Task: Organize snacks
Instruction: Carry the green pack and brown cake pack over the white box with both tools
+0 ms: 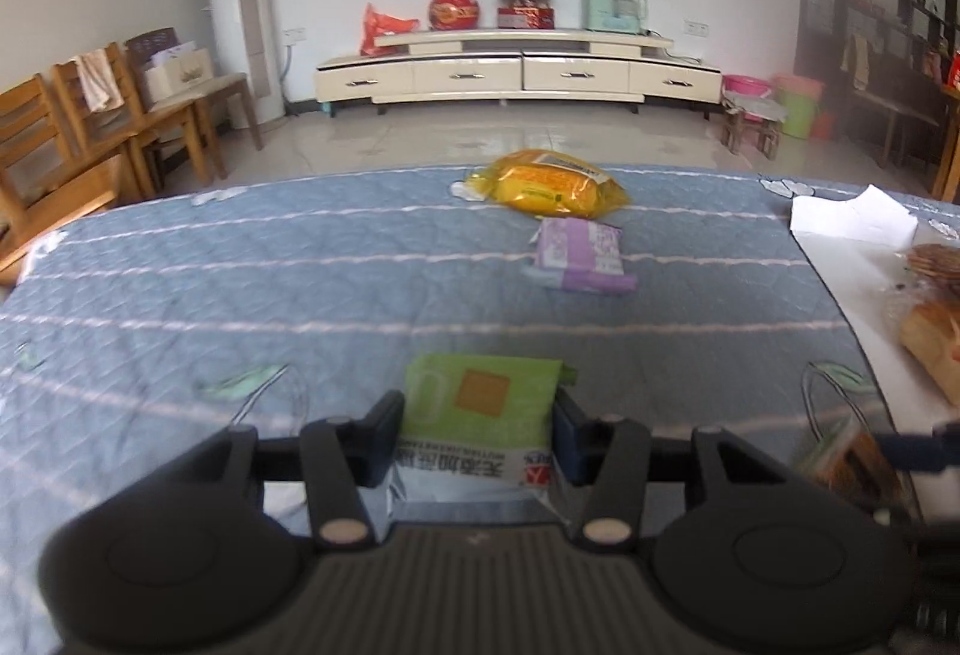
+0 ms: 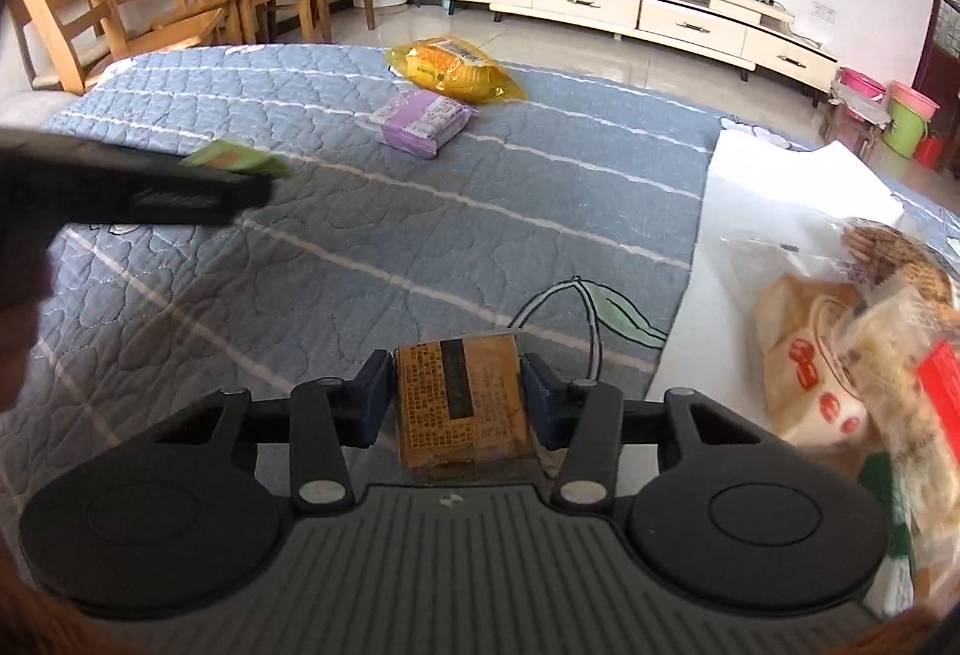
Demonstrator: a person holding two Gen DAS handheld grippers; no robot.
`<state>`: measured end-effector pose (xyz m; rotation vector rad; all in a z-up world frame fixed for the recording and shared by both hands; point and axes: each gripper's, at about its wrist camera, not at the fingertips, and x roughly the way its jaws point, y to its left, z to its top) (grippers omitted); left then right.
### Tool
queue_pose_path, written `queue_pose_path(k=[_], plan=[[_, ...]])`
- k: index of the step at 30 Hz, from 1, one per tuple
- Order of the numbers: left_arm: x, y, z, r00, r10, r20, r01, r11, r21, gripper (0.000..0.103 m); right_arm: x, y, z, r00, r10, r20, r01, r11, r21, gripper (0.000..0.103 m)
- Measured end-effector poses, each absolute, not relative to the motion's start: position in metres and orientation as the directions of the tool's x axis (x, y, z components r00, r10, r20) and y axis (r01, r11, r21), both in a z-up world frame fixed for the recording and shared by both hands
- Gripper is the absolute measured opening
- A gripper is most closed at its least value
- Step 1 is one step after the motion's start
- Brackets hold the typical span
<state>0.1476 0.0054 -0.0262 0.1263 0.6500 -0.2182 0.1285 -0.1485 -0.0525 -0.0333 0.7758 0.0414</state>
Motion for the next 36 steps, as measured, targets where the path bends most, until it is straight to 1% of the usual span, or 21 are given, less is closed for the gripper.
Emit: queue_pose_path(k=[5,10,12,18,28,33,36], plan=[[0.114,0.011,-0.011,0.792,-0.115,-0.600,0.197,0.978,0.073,0.050,0.107,-0.142,-0.036,0.744,0.032,-0.668,-0.039,0.999,0.005,0.054],[0.081,0.016,0.004,0.804,-0.103,-0.586,0.173,0.983,0.064,0.050,0.082,-0.134,-0.016,0.774,0.036,-0.633,-0.044,0.999,0.003,0.053],[0.071,0.019,0.010,0.802,-0.115,-0.587,0.171,0.984,0.041,0.050,0.071,-0.132,-0.008,0.784,0.032,-0.619,-0.047,0.999,-0.008,0.053],[0.042,0.025,0.026,0.814,-0.116,-0.570,0.156,0.988,0.021,0.050,0.039,-0.128,0.012,0.804,0.038,-0.593,-0.038,0.999,0.012,0.053],[0.006,0.025,0.044,0.835,-0.117,-0.538,0.158,0.987,0.030,0.050,-0.004,-0.132,0.044,0.837,0.020,-0.547,-0.027,1.000,-0.004,0.053],[-0.008,0.025,0.051,0.834,-0.150,-0.531,0.180,0.984,0.004,0.050,-0.020,-0.135,0.053,0.848,0.003,-0.530,-0.008,1.000,-0.007,0.052],[-0.014,0.020,0.053,0.840,-0.156,-0.520,0.190,0.982,0.012,0.050,-0.028,-0.136,0.056,0.853,-0.009,-0.522,0.002,1.000,-0.014,0.052]])
